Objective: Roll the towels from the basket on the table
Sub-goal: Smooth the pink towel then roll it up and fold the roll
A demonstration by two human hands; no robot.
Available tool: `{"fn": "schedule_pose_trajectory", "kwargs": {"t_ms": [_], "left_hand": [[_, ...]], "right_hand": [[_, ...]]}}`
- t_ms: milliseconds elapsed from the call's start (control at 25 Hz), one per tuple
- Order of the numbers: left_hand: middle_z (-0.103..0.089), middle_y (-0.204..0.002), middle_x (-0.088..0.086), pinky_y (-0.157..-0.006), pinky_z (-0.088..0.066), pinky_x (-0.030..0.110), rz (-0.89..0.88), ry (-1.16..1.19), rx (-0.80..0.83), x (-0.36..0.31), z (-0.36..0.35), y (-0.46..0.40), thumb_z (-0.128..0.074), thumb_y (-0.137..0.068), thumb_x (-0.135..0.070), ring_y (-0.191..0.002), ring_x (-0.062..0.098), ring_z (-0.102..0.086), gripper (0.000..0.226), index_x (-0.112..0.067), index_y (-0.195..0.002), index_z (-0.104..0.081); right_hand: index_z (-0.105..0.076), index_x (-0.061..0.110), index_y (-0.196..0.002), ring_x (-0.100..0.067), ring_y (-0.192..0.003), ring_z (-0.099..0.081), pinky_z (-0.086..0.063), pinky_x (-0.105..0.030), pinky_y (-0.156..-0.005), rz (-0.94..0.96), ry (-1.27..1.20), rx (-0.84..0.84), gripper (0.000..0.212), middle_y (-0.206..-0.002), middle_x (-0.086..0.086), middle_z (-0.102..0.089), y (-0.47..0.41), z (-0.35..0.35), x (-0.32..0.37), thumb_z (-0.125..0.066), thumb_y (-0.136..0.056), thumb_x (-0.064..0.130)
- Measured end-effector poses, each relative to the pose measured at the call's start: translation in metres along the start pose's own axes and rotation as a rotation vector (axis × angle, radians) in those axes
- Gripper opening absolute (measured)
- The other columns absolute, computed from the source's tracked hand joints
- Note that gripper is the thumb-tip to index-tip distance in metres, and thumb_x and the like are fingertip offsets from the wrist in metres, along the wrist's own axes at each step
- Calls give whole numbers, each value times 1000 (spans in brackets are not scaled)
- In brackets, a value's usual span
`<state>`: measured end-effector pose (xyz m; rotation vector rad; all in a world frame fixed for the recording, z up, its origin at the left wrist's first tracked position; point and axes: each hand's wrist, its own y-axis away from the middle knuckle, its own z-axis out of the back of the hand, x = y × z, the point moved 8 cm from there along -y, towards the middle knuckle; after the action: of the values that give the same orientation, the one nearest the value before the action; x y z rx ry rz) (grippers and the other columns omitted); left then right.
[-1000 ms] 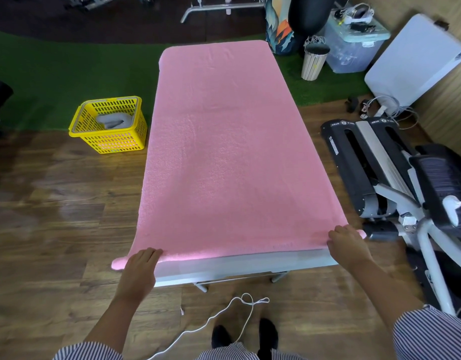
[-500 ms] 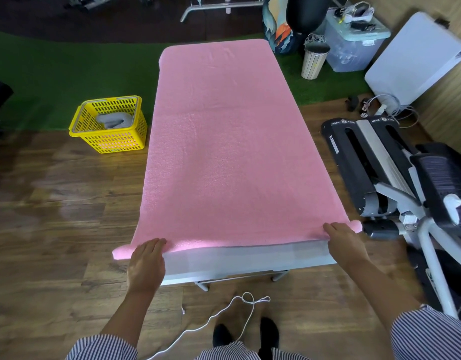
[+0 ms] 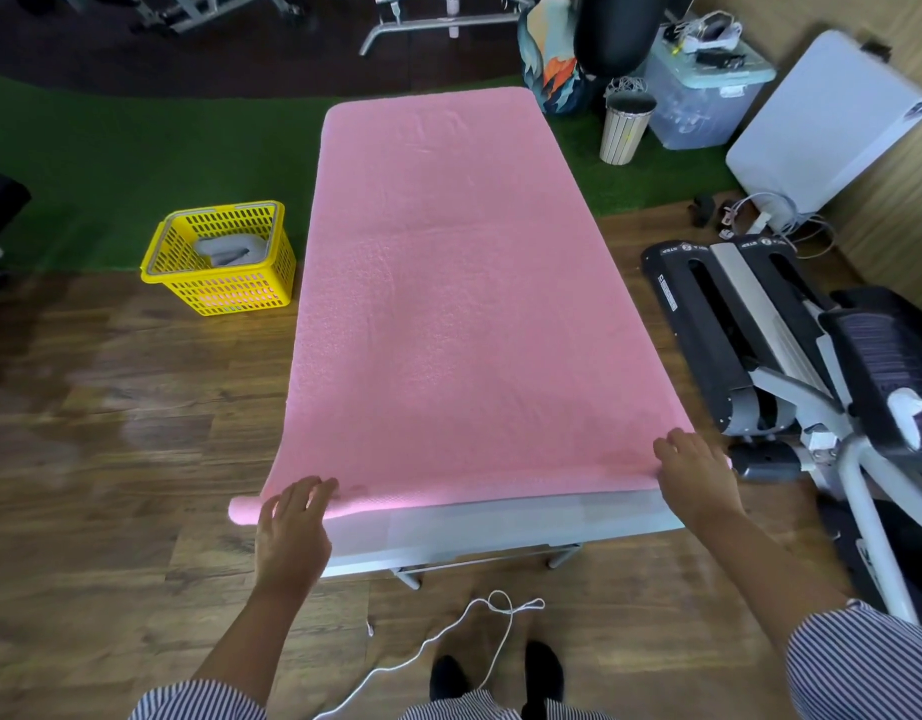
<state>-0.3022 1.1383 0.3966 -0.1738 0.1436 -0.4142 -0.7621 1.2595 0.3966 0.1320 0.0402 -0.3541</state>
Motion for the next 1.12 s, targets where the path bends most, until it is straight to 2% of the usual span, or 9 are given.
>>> {"fn": "schedule_pose_trajectory", "kwargs": {"t_ms": [120,200,320,480,600,680,760,960,1120], "left_hand": [[-68,-97,8,-71,-52,43,-35,40,-31,-10,4,-3,-29,-64,2,-87,29,-66,51,-10,-95,-68],[-68,-97,6,-75,-53,43,-44,66,-22,-12,2,-3,-35,-69,-6,-88,28,-67,44,-12,-95,-69],[-70,-98,4,-79,-53,41,-52,73,-26,-14,3,-6,-43,-76,-22,-90,24,-66,35,-13,-98,-68],[-71,-94,4,-78,-52,41,-60,32,-36,-13,-5,-7,-45,-89,-21,-85,25,-68,28,-11,-98,-70],[-69,-92,1,-80,-49,43,-34,-25,-22,-14,-6,-4,-44,-75,1,-84,25,-67,37,-14,-99,-67],[-69,-87,0,-77,-47,44,-48,-65,-15,-16,-3,-1,-32,-68,2,-79,24,-67,49,-14,-97,-68],[-70,-84,1,-77,-46,47,-98,-88,-35,-15,0,1,-29,-68,-1,-76,24,-67,52,-14,-97,-70],[-67,-93,4,-70,-50,45,-44,-97,-95,-5,10,-3,-55,-86,-8,-79,26,-66,15,-14,-94,-67],[-70,-91,6,-68,-53,40,-26,-13,-87,-4,1,-2,-46,-88,-20,-80,27,-67,26,-10,-90,-70]], "right_hand": [[-52,8,-55,-25,-38,-42,-25,-22,-43,-3,-69,-26,38,-52,-5,-44,1,5,3,-75,-33,-14],[-51,8,-51,-22,-41,-34,-17,-19,-44,33,-101,-66,34,-51,-3,-41,1,2,3,-75,-40,-12],[-62,1,-75,-31,-64,-53,-46,-35,-49,44,-207,-102,28,-75,-12,-58,0,-3,2,-70,-51,-10],[-61,-2,-102,-36,-85,-59,-53,-44,-70,48,-213,-20,51,-95,-16,-61,-4,-17,5,-59,-56,-23],[-63,1,-72,-34,-65,-60,-51,-39,-51,75,-187,12,43,-67,-12,-58,-5,-23,9,-66,-40,-26],[-59,3,-62,-31,-60,-57,-47,-37,-49,79,-149,45,31,-60,-12,-55,-8,-18,11,-69,-45,-21],[-61,1,-65,-33,-68,-55,-47,-40,-58,83,-110,66,18,-66,-15,-57,-10,-16,9,-66,-59,-16],[-58,3,-70,-29,-57,-52,-44,-37,-46,63,-96,-57,35,-69,-12,-54,-6,-6,6,-68,-43,-18],[-62,2,-72,-31,-59,-58,-50,-37,-51,96,-147,-125,41,-67,-10,-57,-1,0,13,-66,-39,-21]]}}
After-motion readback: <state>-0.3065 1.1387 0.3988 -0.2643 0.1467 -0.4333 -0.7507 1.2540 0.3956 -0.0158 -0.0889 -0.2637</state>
